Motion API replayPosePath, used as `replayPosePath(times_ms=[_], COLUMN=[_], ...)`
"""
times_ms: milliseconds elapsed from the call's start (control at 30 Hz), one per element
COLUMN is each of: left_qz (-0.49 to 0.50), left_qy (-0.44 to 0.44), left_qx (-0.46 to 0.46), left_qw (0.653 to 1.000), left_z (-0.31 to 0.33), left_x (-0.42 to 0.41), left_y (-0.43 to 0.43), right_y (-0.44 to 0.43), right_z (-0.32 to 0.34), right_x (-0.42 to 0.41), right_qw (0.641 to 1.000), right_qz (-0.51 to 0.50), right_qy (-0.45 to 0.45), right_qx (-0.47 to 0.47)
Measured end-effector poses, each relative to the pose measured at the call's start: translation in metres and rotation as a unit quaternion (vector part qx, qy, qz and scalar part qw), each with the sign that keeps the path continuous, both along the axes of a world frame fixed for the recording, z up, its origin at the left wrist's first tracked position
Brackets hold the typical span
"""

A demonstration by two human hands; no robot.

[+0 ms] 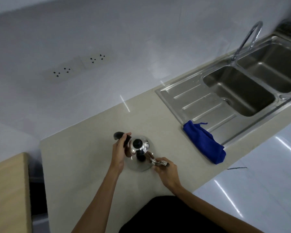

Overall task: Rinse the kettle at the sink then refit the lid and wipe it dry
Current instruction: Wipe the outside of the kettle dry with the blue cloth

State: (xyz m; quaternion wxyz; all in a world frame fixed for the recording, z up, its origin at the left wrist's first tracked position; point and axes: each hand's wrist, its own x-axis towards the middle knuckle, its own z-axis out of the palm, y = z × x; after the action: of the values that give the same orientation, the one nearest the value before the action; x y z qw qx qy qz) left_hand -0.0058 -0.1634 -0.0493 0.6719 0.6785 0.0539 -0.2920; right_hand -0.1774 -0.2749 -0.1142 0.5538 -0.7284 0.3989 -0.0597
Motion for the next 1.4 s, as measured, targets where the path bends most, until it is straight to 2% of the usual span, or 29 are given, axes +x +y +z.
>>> replayPosePath(times_ms=[100,267,567,700,1000,1400], left_qz=[0.024,0.059,0.155,0.186,0.189,0.147], left_qy=[-0.004,-0.038,-0.072,-0.081,-0.089,-0.085], left_qx=[-0.017,-0.03,0.019,0.031,0.046,0.056], left_qw=[1.0,0.997,0.985,0.979,0.977,0.984], left_z=[0.009,0.013,0.024,0.028,0.03,0.012], left_x=[-0.006,-0.003,0.019,0.033,0.068,0.088], left_y=[0.009,0.042,0.134,0.167,0.197,0.19], right_y=[-0.003,0.001,0.057,0.089,0.121,0.103], right_z=[0.008,0.008,0.019,0.013,0.016,0.003], right_x=[0.01,0.041,0.148,0.191,0.253,0.285], right_qw=[1.0,0.998,0.973,0.963,0.965,0.971], right_qz=[0.017,0.032,0.078,0.096,0.089,0.059], right_qy=[-0.007,-0.043,-0.07,-0.065,-0.034,-0.009], right_qx=[-0.008,0.03,0.208,0.245,0.246,0.231])
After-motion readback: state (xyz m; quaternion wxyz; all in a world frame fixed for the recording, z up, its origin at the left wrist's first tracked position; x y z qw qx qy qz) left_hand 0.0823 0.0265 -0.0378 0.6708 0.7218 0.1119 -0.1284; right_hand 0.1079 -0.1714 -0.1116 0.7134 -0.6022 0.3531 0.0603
